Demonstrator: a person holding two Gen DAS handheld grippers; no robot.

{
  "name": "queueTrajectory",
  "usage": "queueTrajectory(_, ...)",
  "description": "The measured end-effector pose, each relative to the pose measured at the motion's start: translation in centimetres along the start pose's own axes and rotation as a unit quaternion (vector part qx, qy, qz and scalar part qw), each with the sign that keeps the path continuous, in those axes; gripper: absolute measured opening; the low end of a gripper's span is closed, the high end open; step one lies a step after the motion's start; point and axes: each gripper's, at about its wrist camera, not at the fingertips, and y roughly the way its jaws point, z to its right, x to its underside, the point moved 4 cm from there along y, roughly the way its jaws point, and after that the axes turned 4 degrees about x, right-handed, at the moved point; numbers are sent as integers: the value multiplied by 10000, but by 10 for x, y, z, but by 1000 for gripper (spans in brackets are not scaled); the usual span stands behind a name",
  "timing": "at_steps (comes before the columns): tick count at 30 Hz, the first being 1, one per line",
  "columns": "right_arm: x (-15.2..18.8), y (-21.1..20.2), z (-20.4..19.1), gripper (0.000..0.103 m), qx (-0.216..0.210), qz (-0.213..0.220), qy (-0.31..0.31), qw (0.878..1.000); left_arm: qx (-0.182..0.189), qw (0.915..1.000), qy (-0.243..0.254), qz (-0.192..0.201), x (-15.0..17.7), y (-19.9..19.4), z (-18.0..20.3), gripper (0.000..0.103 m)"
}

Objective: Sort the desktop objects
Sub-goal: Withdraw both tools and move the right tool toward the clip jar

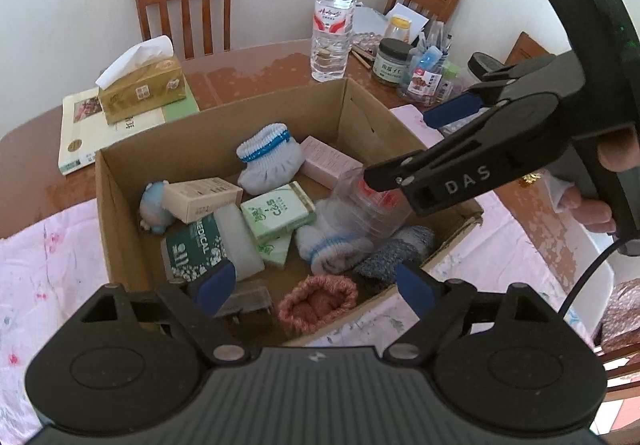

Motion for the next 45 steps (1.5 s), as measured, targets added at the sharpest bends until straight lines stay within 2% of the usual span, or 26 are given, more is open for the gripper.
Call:
queueTrajectory(5, 4, -17, 0, 98, 93, 138, -29, 9999, -169, 9995, 78, 256, 12, -12, 4, 93)
queueTrajectory(7, 12, -24, -1, 100, 161, 247, 18, 9996, -86, 9997, -70, 206, 21, -13, 5, 93)
queueTrajectory(9, 21, -29, -3, 100, 107, 189, 121, 9997, 1, 9998, 13, 202, 30, -14, 9, 93)
queueTrajectory(11, 30, -35, -8, 100, 72, 246, 38, 9997, -199, 9996, 20, 192, 39, -18, 14, 94)
queueTrajectory(14, 48, -49, -18, 101, 198, 330, -72, 9992, -83, 9998, 124, 121, 50, -21, 20, 95)
queueTrajectory(17, 63, -61, -29, 102, 195, 382, -280, 9987, -244, 9994, 221, 125, 57, -22, 24, 95)
queueTrajectory(21, 78, -73, -39, 103, 200, 497, -443, 9976, -234, 9994, 247, 28, 68, -19, 28, 95)
queueTrajectory(32, 108, -71, -45, 103, 133, 342, -251, 9990, -156, 9996, 102, -190, 91, -10, 28, 95)
queueTrajectory(40, 122, -63, -47, 103, 51, 173, -36, 9998, -234, 9994, -9, -255, 104, -5, 26, 95)
queueTrajectory(45, 130, -57, -53, 103, -59, 70, 44, 9999, -323, 9988, -311, -209, 113, -4, 20, 95)
